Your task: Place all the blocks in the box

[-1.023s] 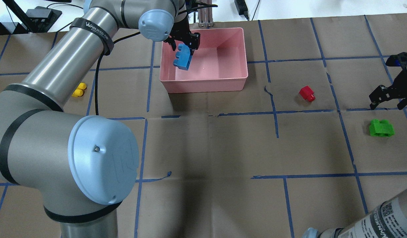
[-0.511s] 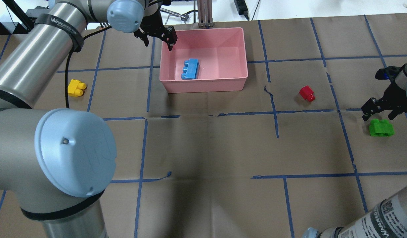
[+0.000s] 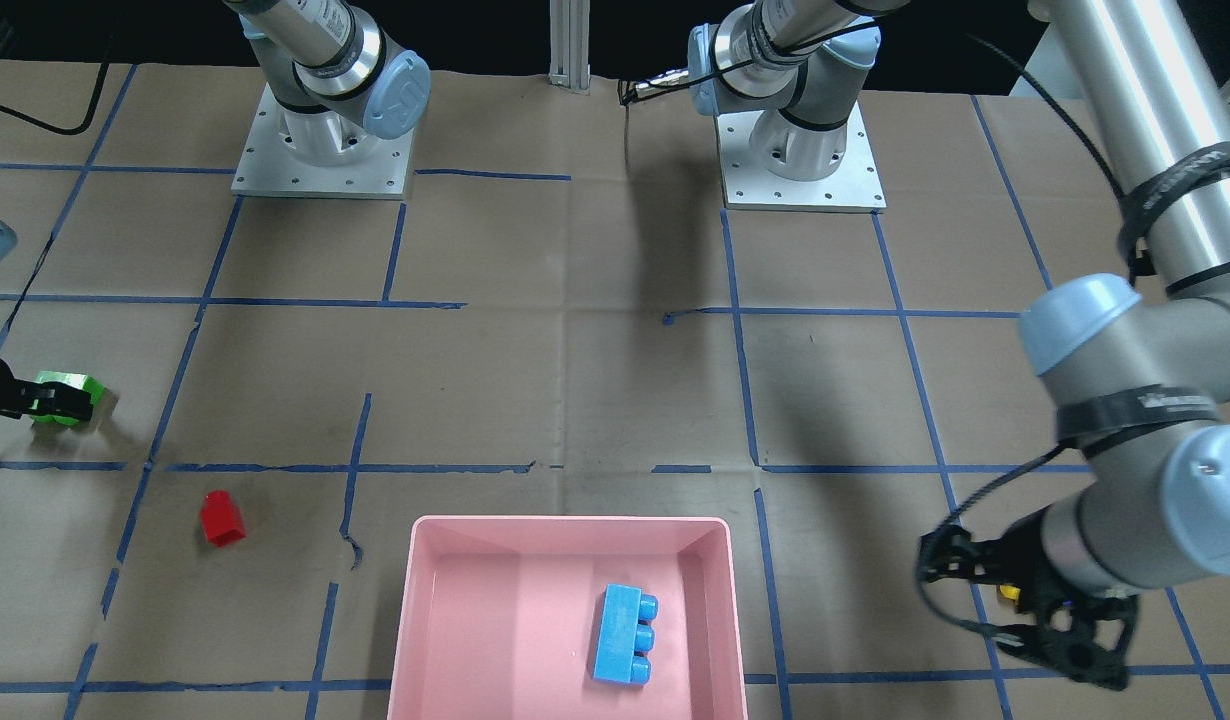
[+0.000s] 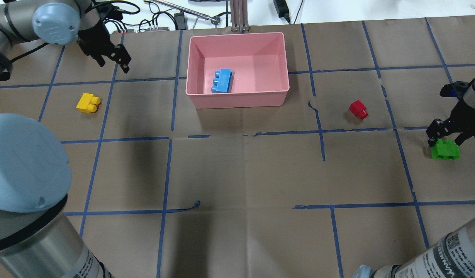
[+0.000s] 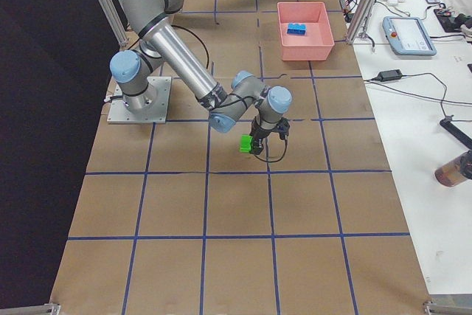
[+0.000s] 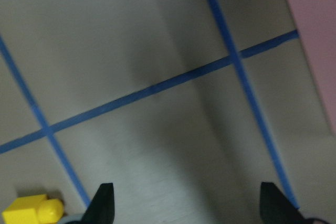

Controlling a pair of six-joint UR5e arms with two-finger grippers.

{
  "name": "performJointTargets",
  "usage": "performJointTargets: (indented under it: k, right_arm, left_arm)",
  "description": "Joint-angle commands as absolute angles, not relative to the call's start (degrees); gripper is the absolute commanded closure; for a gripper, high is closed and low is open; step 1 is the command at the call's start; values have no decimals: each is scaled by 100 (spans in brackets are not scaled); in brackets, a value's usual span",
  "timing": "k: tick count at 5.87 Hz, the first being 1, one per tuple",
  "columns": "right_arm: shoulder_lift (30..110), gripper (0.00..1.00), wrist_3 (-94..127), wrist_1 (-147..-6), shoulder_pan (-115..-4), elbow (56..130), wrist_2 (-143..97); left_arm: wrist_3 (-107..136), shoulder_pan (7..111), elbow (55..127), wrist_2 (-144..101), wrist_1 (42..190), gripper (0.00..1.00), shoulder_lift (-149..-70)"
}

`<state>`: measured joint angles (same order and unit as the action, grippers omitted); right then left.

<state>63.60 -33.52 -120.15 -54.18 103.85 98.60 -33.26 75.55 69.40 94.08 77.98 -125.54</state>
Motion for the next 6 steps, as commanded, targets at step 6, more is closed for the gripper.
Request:
performJointTargets:
  k: [6]
  right_arm:
    - [6784, 69, -3349, -11045, -5492, 9235, 9722]
  left_arm:
    - [-4351, 6750, 7954, 9491, 5977, 8, -13173]
